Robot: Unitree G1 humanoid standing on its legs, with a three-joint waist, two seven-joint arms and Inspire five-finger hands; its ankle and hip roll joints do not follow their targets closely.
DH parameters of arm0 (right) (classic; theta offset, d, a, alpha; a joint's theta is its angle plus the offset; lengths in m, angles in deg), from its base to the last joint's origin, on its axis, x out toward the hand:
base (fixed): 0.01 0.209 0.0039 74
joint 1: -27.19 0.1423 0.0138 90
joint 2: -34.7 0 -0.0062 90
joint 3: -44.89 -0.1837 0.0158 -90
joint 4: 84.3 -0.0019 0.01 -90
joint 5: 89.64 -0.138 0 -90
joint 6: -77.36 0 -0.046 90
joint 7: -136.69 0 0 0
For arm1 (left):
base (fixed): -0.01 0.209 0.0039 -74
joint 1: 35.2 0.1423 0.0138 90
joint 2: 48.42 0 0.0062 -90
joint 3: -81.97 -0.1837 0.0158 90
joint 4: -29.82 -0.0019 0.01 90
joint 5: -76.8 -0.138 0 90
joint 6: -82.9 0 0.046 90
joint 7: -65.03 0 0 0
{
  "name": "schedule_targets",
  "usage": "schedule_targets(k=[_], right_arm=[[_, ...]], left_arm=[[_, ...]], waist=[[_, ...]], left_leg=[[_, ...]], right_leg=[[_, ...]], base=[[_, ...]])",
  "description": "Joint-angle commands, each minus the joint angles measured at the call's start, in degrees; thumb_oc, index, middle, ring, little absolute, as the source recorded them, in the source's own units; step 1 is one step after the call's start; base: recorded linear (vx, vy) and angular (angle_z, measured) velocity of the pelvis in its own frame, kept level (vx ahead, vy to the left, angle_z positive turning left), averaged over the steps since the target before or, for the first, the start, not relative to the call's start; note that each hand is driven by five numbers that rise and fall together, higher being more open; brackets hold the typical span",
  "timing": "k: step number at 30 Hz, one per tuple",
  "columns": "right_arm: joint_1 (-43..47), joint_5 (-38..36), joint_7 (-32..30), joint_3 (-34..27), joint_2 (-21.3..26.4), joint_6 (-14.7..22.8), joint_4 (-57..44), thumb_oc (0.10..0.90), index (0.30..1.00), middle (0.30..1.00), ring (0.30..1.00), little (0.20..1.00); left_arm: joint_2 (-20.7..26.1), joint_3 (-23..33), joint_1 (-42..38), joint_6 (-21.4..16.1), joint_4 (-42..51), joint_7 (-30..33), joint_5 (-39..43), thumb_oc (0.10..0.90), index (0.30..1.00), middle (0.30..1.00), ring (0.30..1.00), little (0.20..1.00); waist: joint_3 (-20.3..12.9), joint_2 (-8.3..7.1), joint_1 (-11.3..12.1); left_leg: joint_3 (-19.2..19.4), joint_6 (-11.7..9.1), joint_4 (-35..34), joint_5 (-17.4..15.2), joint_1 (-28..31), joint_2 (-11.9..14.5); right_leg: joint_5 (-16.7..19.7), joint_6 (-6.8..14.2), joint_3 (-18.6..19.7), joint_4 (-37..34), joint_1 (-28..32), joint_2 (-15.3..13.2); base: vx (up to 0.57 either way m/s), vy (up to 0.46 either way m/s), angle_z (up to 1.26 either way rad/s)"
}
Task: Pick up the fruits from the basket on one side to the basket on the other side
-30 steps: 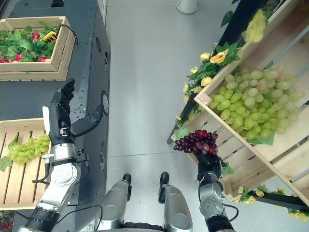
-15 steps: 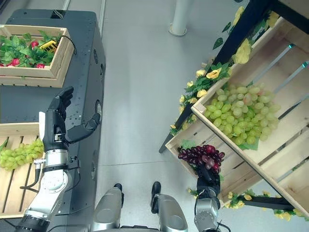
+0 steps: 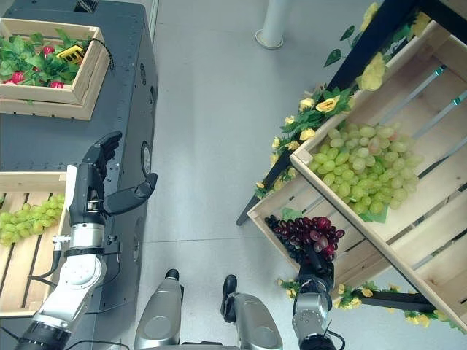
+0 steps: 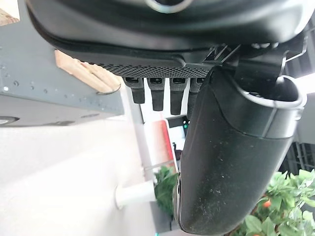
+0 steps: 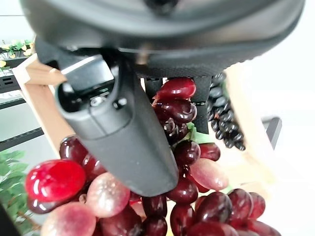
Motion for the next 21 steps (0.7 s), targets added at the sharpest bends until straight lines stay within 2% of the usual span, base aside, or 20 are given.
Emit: schedule_targets(k=[1,9,17,21], right_arm=[[2.08,0.49,0.21,-2.39,2.87,2.93,-4.44,0.400,0.300,0.300,0.300,0.300],[2.92,-0.72,0.05,-2.23,2.54,2.44,-2.54,0.400,0.300,0.300,0.300,0.300],[5.17,-3.58,-0.82,-3.63,3.28,2.18,-1.05,0.400,0.300,0.300,0.300,0.300],[7.05,-4.18,-1.52,-3.26,3.71,2.36,-0.77,0.400,0.300,0.300,0.300,0.300]], left_arm=[[2.52,0.94,-2.54,-3.92,7.38,-0.73,0.14,0.800,0.900,0.900,0.900,0.900],[3.22,-0.13,-2.49,-4.70,7.21,-2.56,0.16,0.800,0.900,0.900,0.900,0.900],[5.80,-1.58,-4.93,-4.53,7.08,-3.86,1.12,0.800,0.900,0.900,0.900,0.900],[6.62,-3.24,-7.16,-4.34,6.81,-3.14,1.44,0.800,0.900,0.900,0.900,0.900]], waist=[[-2.18,-0.85,1.12],[-1.58,-0.80,1.36],[-0.02,-0.39,1.54],[1.79,0.01,1.43]], left_leg=[[0.11,0.71,-3.26,10.46,-6.15,-3.29],[0.17,0.70,-4.83,11.07,-5.33,-3.05],[-0.49,0.41,-4.36,10.96,-7.24,-3.05],[-0.88,0.15,-3.81,10.94,-8.84,-2.93]], right_leg=[[5.05,0.18,-1.22,-3.42,5.89,-0.96],[5.64,0.29,-0.89,-5.00,6.55,-0.85],[5.88,0.34,-1.62,-5.11,5.00,-1.00],[5.83,0.32,-2.18,-4.68,3.61,-1.11]], base=[[0.05,-0.037,-0.01],[0.01,-0.010,0.01],[-0.01,-0.021,0.02],[-0.04,-0.017,0.02]])
